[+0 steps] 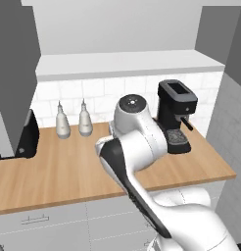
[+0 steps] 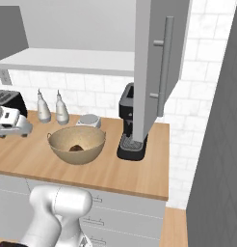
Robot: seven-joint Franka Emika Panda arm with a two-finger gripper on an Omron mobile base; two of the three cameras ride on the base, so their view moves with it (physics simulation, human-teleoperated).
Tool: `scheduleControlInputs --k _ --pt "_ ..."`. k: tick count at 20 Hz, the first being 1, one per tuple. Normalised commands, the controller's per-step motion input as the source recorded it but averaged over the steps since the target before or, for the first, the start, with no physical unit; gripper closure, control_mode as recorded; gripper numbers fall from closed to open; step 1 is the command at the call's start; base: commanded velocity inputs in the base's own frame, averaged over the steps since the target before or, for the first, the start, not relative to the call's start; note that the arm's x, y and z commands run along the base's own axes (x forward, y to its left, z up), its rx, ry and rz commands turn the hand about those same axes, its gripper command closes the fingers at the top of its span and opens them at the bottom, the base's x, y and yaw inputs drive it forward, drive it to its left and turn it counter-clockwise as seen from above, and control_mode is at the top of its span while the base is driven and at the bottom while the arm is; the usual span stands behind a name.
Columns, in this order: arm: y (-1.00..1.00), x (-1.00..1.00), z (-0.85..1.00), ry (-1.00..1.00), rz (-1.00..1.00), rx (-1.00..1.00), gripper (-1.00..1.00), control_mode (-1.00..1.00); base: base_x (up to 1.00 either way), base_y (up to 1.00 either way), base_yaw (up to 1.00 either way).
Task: Open the cabinet, pick up the bread from the cabinet and place it in the basket. Then move the basket to the dining counter.
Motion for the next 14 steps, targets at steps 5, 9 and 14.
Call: scheduleControlInputs --k 5,9,14 --pt "-0.23 0.77 -0.66 0.06 0.19 -0.17 -1.0 -1.0 0.0 0.0 0.0" --pt "-0.12 0.69 -0.41 0.19 0.18 -0.17 -1.0 -1.0 0.0 0.0 0.0" --pt "0.02 0.49 -0.43 0.25 0.09 -0.19 -1.0 -1.0 0.0 0.0 0.0"
